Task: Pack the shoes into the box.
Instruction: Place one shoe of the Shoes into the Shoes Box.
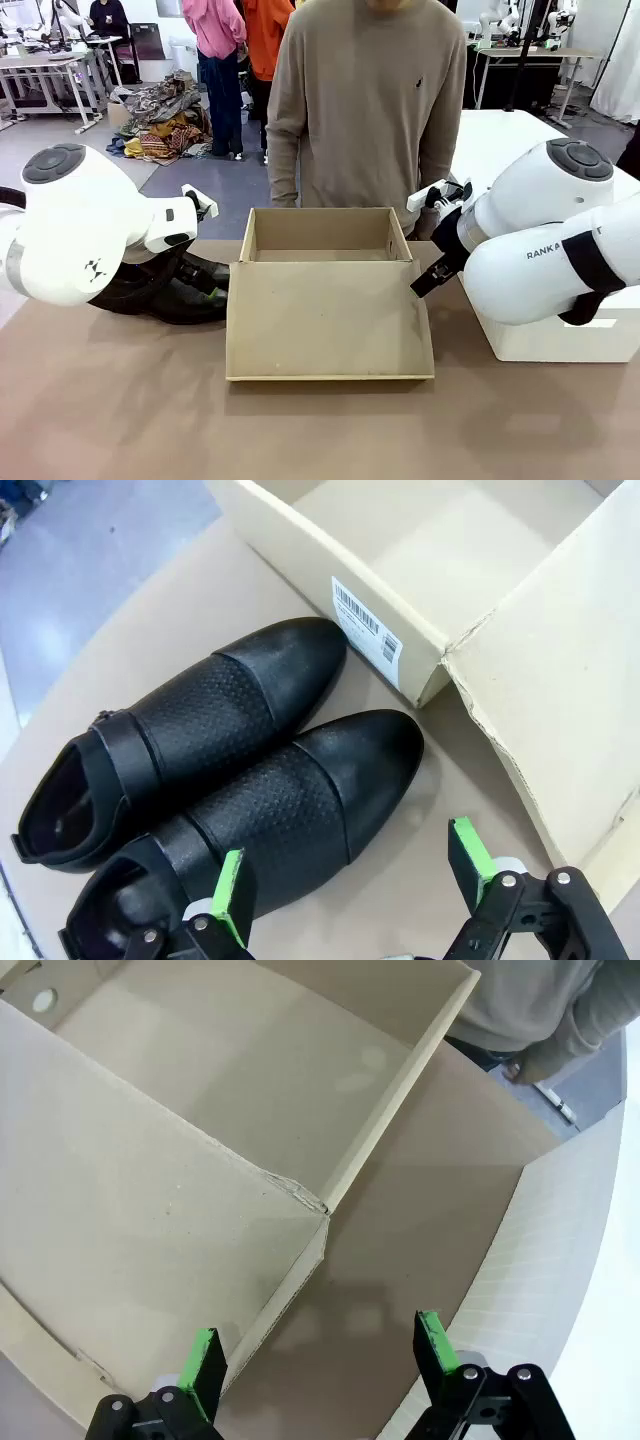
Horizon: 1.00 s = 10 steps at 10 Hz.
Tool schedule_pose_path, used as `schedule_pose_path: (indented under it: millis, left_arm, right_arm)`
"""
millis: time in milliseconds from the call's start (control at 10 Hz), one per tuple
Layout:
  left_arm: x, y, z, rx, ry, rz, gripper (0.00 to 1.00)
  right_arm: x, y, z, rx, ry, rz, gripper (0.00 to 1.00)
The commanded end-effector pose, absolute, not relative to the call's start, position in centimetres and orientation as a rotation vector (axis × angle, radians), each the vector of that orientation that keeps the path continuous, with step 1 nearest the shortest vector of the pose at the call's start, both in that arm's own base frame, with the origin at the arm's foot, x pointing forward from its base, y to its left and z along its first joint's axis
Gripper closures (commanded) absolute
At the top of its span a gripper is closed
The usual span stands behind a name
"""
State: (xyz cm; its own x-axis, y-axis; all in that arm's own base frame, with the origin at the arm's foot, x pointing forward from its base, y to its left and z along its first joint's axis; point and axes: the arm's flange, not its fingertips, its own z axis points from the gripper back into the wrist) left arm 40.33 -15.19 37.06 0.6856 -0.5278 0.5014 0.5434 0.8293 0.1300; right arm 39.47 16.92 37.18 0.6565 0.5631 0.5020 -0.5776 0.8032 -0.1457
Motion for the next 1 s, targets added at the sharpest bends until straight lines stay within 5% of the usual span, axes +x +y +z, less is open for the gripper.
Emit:
schedule_pose_path:
  millis: [0, 900]
  left_arm:
    - [40.33, -15.19, 37.06, -0.03, -0.552, -0.6, 0.0]
    - [40.33, -15.19, 37.06, -0.03, -0.552, -0.6, 0.0]
  right_arm:
    - [39.47, 16.92, 37.19, 0.028, -0.56, 0.646, 0.0]
    - [39.47, 16.92, 37.19, 0.028, -0.56, 0.646, 0.0]
